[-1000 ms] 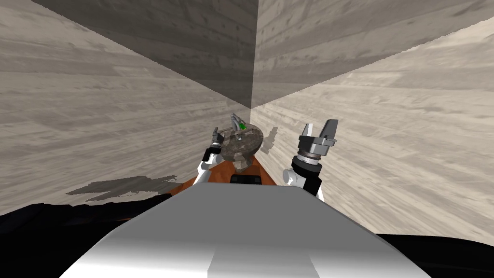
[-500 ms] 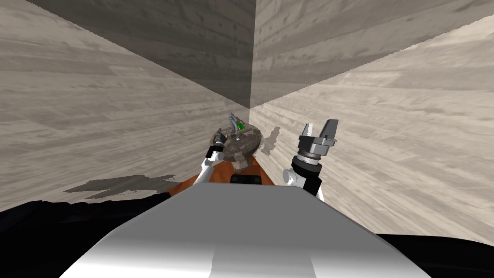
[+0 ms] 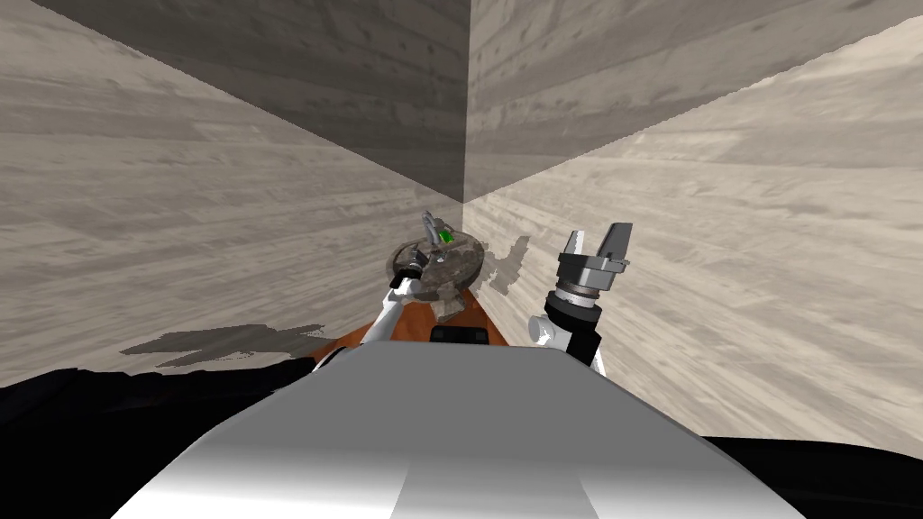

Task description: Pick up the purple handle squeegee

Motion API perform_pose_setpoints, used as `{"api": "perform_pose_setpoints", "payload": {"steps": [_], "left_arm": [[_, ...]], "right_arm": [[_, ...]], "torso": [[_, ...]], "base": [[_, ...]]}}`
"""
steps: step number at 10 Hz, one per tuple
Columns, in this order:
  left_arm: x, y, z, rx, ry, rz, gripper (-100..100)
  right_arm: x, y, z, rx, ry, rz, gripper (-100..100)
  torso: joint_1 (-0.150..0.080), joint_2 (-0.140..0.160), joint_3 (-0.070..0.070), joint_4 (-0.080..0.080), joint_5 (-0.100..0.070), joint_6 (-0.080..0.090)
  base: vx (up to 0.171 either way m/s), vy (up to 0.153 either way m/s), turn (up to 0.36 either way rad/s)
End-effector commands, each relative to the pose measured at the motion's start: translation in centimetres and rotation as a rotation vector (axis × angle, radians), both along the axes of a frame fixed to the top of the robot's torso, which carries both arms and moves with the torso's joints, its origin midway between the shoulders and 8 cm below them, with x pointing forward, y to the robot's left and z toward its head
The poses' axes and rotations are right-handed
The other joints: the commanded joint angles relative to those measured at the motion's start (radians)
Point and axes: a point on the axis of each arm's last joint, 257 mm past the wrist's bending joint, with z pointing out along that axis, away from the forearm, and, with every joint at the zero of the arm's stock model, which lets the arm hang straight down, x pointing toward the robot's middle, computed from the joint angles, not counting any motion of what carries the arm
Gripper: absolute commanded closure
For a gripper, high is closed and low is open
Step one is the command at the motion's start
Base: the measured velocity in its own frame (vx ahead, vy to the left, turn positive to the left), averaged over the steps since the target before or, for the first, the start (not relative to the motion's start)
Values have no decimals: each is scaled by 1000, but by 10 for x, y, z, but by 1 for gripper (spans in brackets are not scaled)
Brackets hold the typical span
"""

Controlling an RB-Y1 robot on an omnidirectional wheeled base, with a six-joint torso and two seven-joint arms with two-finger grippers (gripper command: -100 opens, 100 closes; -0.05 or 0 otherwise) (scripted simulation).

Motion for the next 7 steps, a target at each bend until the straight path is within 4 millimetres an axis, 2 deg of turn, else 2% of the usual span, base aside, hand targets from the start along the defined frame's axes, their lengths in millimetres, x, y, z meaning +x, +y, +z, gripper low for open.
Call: {"api": "perform_pose_setpoints", "payload": {"steps": [1,4,7], "left_arm": [[11,-5,-8,-44,39,-16,-100],[16,-4,-28,-69,92,-19,-100],[33,-8,-47,-137,171,-34,-100]], "right_arm": [[0,0,0,0,0,0,0],[0,0,0,0,0,0,0],[0,0,0,0,0,0,0]], "torso": [[0,0,0,0,0,0],[1,0,0,0,0,0],[0,0,0,0,0,0]], "base": [[18,-94,40],[18,-58,15],[23,-75,32]]}}
